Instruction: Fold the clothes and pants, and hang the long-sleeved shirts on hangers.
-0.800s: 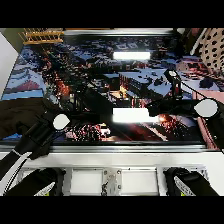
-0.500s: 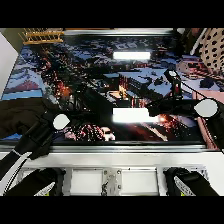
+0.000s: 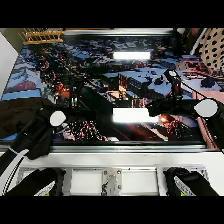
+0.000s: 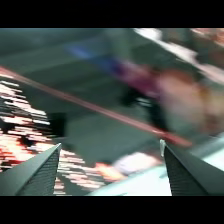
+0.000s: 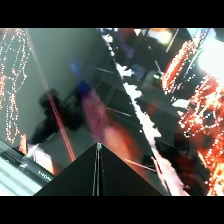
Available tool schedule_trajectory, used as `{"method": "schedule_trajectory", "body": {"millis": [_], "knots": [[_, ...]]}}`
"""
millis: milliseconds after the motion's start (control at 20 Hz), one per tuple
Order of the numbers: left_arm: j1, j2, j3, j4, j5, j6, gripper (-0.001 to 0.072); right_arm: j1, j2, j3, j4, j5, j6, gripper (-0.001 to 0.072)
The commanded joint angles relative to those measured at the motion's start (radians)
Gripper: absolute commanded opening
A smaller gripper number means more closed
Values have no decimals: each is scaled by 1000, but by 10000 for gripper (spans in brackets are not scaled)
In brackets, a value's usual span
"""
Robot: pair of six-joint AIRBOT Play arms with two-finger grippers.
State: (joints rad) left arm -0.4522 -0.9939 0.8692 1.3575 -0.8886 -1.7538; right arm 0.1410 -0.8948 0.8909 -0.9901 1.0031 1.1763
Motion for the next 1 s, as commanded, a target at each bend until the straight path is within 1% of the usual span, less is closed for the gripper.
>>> {"method": "schedule_trajectory", "body": {"millis": [0, 50, 150, 350, 400, 500, 550, 650, 950], "knots": [[188, 1, 107, 280, -203, 0, 685, 1, 1, 0, 0, 0, 0, 19], [282, 1, 130, 324, -248, -8, 684, 1, 1, 0, 0, 0, 0, 18], [486, 24, 117, 323, -254, -8, 685, 1, 1, 0, 0, 0, 0, 18], [873, 90, -45, 307, -156, -6, 685, 1, 1, 0, 0, 0, 0, 19], [953, 100, -89, 281, -132, 7, 685, 1, 1, 0, 0, 0, 0, 19], [1055, 106, -169, 210, -77, 20, 685, 1, 1, 0, 0, 0, 0, 19], [1076, 103, -204, 184, -43, 19, 685, 1, 1, 0, 0, 0, 0, 19], [1074, 79, -248, 185, -1, 19, 685, 1, 1, 0, 0, 0, 0, 19], [1004, -70, -259, 182, 48, 10, 684, 1, 1, 0, 0, 0, 0, 19]]}}
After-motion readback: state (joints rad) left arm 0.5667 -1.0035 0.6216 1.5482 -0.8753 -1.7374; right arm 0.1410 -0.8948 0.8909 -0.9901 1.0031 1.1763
